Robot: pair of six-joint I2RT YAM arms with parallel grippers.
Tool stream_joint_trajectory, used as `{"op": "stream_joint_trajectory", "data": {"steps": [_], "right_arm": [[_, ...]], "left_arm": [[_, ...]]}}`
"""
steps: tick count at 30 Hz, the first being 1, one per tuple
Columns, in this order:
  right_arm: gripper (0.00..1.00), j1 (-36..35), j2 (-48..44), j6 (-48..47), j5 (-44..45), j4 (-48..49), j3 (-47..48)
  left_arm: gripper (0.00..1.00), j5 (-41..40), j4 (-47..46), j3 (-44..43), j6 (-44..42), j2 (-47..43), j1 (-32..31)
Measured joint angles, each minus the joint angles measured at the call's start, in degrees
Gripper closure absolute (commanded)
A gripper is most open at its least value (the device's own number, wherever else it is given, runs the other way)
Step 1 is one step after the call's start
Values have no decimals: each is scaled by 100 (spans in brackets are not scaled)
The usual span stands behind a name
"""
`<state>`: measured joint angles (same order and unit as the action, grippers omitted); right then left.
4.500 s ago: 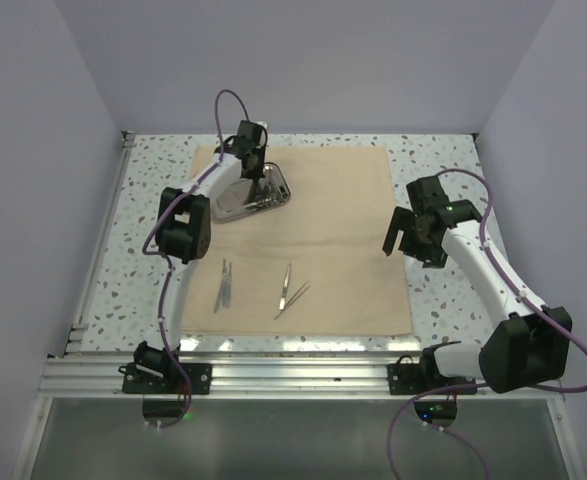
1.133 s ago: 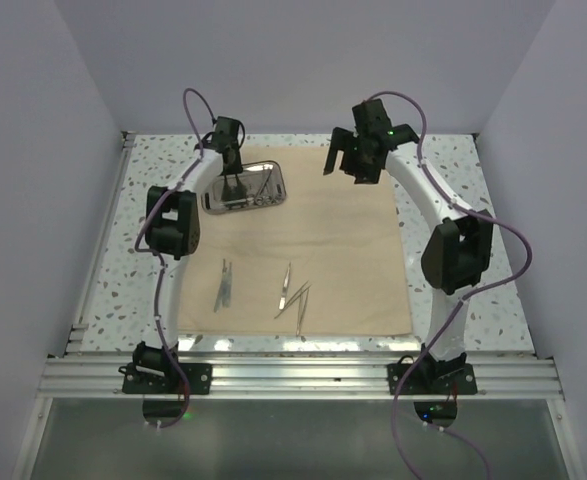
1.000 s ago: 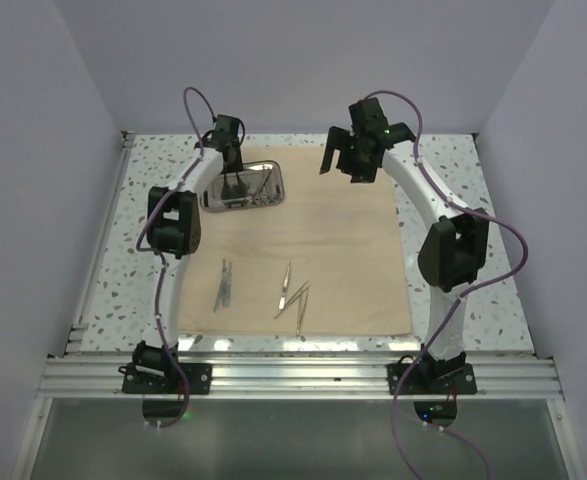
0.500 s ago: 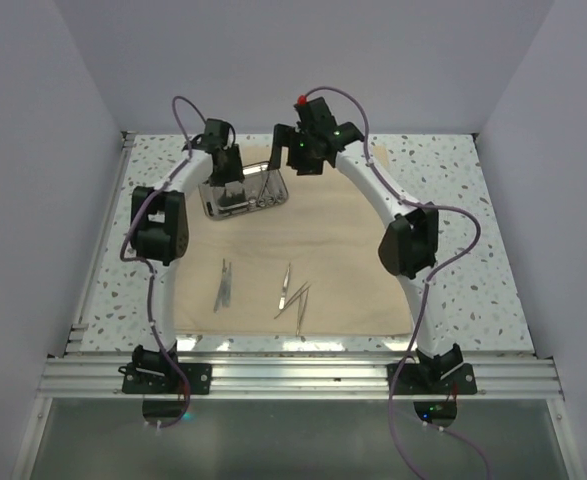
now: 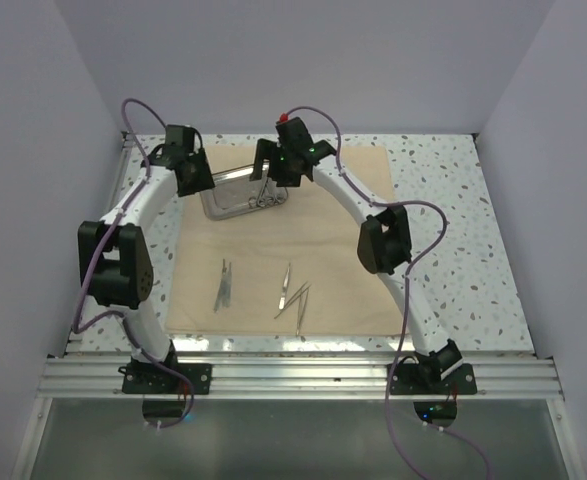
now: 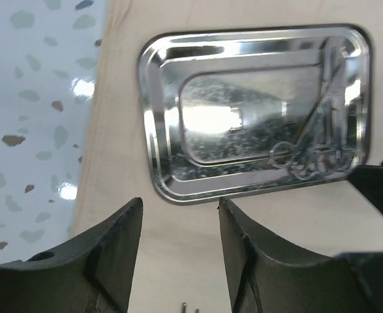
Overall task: Open and lay out the surgical kit
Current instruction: Adjust the container in the surgical kit.
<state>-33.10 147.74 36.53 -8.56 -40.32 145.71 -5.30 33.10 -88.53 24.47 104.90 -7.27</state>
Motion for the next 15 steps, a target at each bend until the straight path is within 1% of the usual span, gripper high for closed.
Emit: {"op": "stream_joint_trajectory", "data": {"steps": [4,6,15], "right_arm": [[12,0,118,-11,11,9,-4],[13,-2,118,-35,22,20,-7],[15,-63,116,-212,240,42,-24]], "left_arm": [[54,-70,-79,748,-13,-24,328],[58,-96,-81,951,-22,39,409],[66,-57,-350,1058,-107,428,385]]}}
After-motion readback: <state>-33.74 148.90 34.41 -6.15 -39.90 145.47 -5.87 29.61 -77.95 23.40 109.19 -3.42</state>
